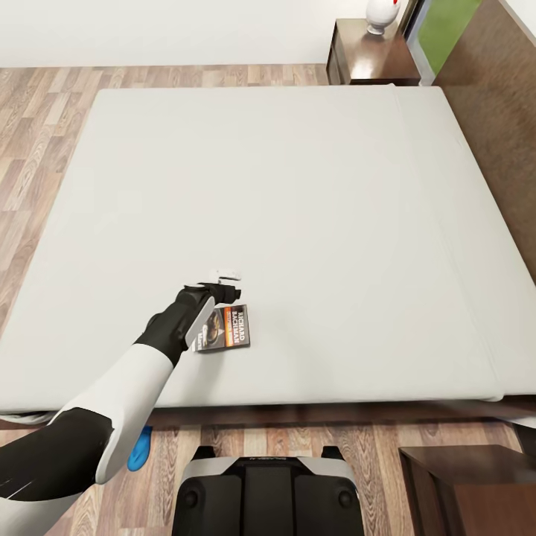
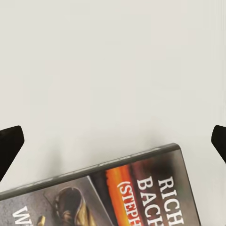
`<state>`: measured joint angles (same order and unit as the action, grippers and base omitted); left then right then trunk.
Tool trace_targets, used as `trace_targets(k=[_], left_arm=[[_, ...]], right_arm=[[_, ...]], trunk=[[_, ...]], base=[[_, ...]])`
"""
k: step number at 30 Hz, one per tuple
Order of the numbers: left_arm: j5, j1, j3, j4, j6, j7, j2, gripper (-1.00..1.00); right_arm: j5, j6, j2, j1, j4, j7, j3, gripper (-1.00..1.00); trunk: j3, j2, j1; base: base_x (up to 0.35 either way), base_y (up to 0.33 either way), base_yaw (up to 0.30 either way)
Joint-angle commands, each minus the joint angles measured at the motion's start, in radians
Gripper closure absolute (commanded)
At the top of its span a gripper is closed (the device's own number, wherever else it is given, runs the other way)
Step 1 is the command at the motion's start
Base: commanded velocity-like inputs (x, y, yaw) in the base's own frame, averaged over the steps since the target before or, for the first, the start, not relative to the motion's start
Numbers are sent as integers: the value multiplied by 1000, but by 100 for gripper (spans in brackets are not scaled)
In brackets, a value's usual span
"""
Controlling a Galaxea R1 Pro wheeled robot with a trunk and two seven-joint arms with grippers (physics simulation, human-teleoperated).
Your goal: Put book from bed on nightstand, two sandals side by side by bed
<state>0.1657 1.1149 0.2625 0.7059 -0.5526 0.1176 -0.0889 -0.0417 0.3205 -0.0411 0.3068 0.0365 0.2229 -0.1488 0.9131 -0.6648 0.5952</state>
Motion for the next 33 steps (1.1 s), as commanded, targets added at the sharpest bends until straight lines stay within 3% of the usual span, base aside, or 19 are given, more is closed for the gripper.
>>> trace_targets(k=[1,6,33], left_arm=[[11,0,4,1,-4,9,0,-100],[11,0,4,1,-3,10,0,-100],[11,0,6,2,-3,10,0,-100]], right_arm=[[-4,5,0,0,-1,3,-8,-100],[-4,5,0,1,-1,3,-8,-100],[-4,4,2,0,-2,3,-7,-100]], trunk=[[4,-8,4],[19,-43,23],[19,-43,23]], base=[[0,0,0],[0,0,0],[0,0,0]])
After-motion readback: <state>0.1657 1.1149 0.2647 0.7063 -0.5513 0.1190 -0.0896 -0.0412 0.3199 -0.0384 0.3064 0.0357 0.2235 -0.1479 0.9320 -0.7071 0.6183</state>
